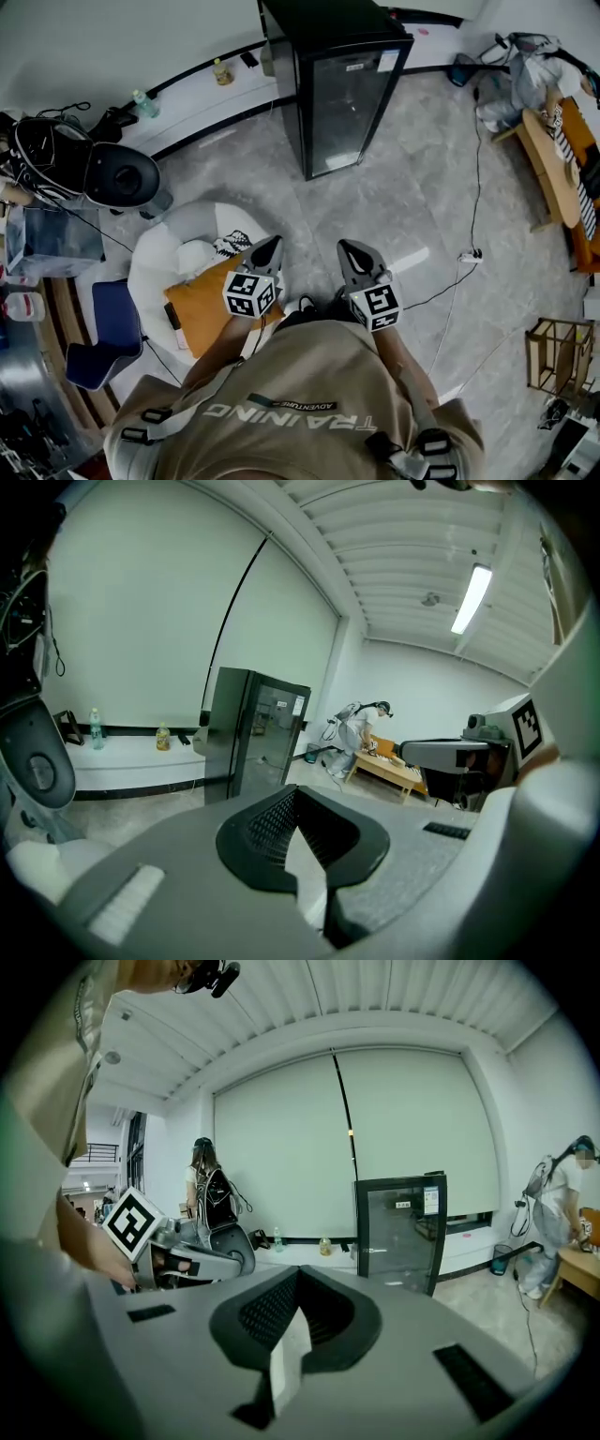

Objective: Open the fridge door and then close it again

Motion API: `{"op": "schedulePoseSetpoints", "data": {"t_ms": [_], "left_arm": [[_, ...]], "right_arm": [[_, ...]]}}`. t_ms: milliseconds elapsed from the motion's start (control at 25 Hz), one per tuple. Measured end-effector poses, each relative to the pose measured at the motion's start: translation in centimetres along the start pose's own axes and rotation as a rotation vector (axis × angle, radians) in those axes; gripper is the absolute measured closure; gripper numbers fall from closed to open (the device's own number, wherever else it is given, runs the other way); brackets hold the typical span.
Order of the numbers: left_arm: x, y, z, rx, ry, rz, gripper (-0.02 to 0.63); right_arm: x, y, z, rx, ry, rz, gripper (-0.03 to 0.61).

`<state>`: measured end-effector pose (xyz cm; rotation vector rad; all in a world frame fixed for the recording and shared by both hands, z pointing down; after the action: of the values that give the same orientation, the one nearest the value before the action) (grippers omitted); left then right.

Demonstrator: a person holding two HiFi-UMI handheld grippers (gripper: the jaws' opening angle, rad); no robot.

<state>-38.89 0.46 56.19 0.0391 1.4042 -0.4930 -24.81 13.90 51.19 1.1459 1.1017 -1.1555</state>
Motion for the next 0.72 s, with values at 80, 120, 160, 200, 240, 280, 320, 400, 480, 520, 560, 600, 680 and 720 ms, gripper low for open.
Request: {"op": "schedulePoseSetpoints", "data": {"t_ms": [80,120,160,200,240,280,320,400,480,520,560,600,680,720], "left_arm": [[-0.4,-0.6,0.4,0.016,0.001,-0.022,0.612],[-0.4,-0.9,0.6,0.024,0.005,-0.037,0.613],[-0.5,-1.2,0.8,0.035,0.009,-0.047,0.614],[-0.5,-1.4,0.9,0.046,0.01,-0.048,0.613],[-0.5,-1.5,1.1,0.056,0.01,-0.042,0.612],[-0.5,-1.5,1.2,0.063,0.009,-0.038,0.613],[-0.5,-1.5,1.3,0.069,0.009,-0.04,0.612],[-0.4,-1.6,1.8,0.076,0.006,-0.041,0.614],[-0.4,-1.6,2.3,0.079,-0.005,-0.034,0.612],[-0.4,-1.6,2.7,0.076,-0.011,-0.032,0.614],[-0.3,-1.3,3.3,0.07,-0.014,-0.029,0.612],[0.1,-1.0,4.1,0.06,-0.014,-0.022,0.614],[1.4,-0.6,6.1,0.04,-0.006,-0.005,0.612],[2.1,-0.6,7.2,0.033,-0.001,0.006,0.614]], "right_arm": [[0.0,0.5,-0.1,-0.011,-0.014,0.018,0.583],[0.1,0.7,-0.1,-0.016,-0.015,0.038,0.583],[0.1,1.0,-0.1,-0.02,-0.011,0.057,0.583],[0.2,1.2,0.0,-0.022,-0.007,0.068,0.583],[0.2,1.5,0.1,-0.022,-0.009,0.072,0.583],[0.1,1.8,0.2,-0.021,-0.013,0.072,0.583],[0.0,2.1,0.6,-0.018,-0.014,0.071,0.583],[-0.2,3.0,1.7,-0.006,-0.003,0.068,0.583],[-0.3,3.8,3.2,0.01,0.008,0.076,0.583],[-0.3,4.3,3.9,0.019,0.013,0.086,0.583],[-0.3,4.8,4.7,0.027,0.019,0.094,0.583],[0.0,5.6,5.5,0.037,0.027,0.096,0.583],[0.9,7.3,7.4,0.059,0.052,0.088,0.583],[1.4,8.2,8.5,0.071,0.067,0.08,0.583]]}}
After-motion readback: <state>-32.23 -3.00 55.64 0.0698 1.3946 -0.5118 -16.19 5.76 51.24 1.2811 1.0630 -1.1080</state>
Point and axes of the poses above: the fingertips, and each gripper's own axes: z forward along the fingers, y to its right, x out of its top, the point moved 5 cm from there along -z, backward along the fingers, and after that the axes turned 13 degrees about y, right-handed, at the moved point
